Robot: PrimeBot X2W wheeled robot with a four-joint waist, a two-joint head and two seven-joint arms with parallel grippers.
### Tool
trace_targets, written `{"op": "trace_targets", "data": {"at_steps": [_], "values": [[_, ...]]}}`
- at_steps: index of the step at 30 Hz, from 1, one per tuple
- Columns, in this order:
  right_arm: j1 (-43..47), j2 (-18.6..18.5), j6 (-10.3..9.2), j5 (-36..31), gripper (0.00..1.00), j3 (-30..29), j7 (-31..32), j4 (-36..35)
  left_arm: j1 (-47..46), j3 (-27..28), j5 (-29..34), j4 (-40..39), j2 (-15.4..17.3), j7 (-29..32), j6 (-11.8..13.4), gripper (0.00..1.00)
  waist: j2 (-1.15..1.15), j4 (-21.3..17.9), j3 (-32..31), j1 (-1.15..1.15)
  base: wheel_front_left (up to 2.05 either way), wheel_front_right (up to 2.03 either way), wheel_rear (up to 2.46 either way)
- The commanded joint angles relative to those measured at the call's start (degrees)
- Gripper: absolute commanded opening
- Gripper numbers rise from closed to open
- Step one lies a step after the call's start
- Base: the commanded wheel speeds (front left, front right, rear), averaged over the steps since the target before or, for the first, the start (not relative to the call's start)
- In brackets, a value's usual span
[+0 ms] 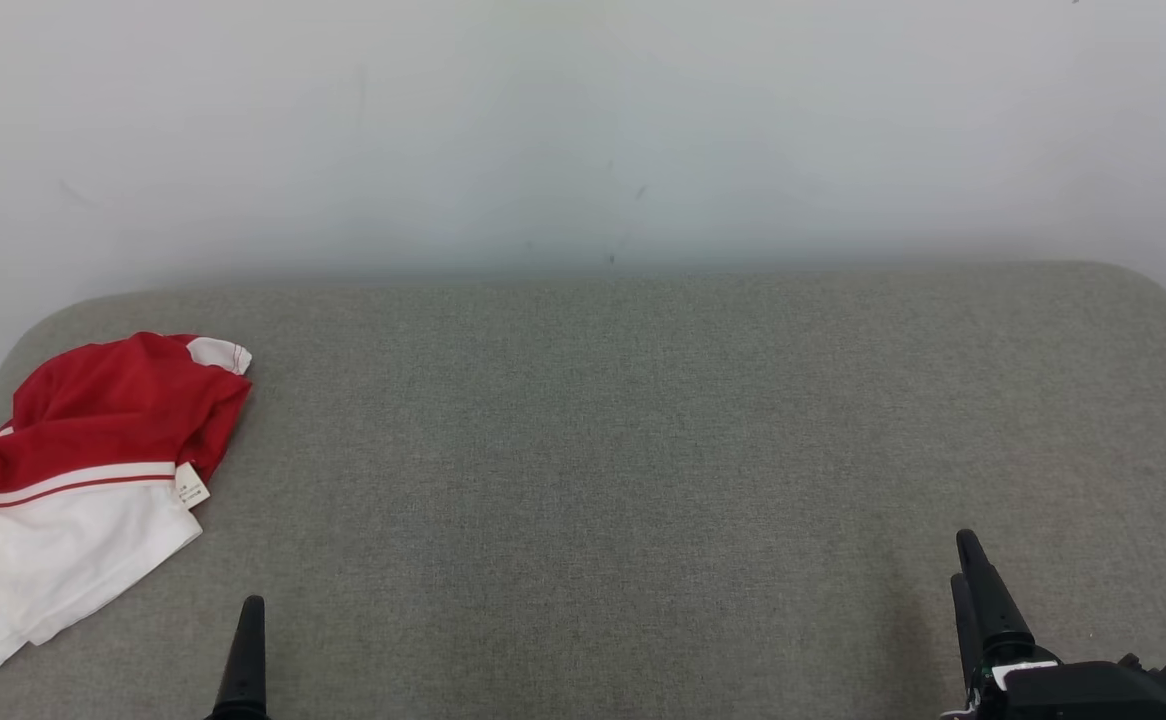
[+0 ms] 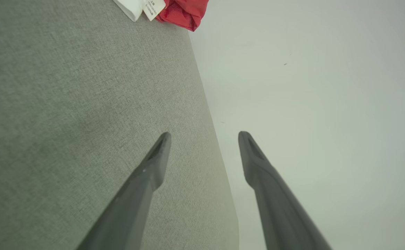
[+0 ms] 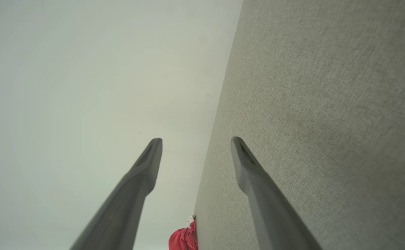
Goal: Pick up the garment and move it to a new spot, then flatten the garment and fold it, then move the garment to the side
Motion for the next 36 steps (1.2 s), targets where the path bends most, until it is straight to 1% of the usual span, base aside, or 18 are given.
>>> {"op": "trace_targets", "data": {"at_steps": [1, 8, 20, 30, 36], "values": [[-0.3, -0.7, -0.03, -1.5, 1.00, 0.3, -0.6, -0.9, -0.3, -0.3, 2.2, -1.2, 0.3, -0.8, 0.2, 1.00, 0.00, 0.0, -0.1, 0.00, 0.00, 0.00, 0.00], [-0.2, -1.0, -0.03, -7.1, 1.00, 1.1, -2.2, -0.9, 0.4, -1.1, 11.6, -1.9, 0.3, -2.3, 1.0, 1.00, 0.00, 0.1, -0.6, 0.00, 0.00, 0.00, 0.00], [0.1, -1.3, -0.04, -20.7, 1.00, 2.6, -4.5, -0.6, 1.0, -2.1, 27.0, -2.6, 0.5, -4.7, 1.5, 1.00, 0.00, 0.0, -1.4, 0.00, 0.00, 0.00, 0.00], [-0.2, -2.5, -0.05, -31.6, 1.00, 4.3, -5.3, 0.1, 1.5, -3.0, 38.4, -2.8, 1.4, -6.5, 1.2, 1.00, 0.00, 0.0, -2.0, 0.00, 0.00, 0.00, 0.00], [-0.1, -3.4, -0.06, -38.3, 1.00, 5.0, -4.6, 0.1, 1.8, -3.6, 43.5, -3.0, 1.6, -7.5, 0.8, 1.00, 0.00, 0.0, -2.3, 0.00, 0.00, 0.00, 0.00]]}}
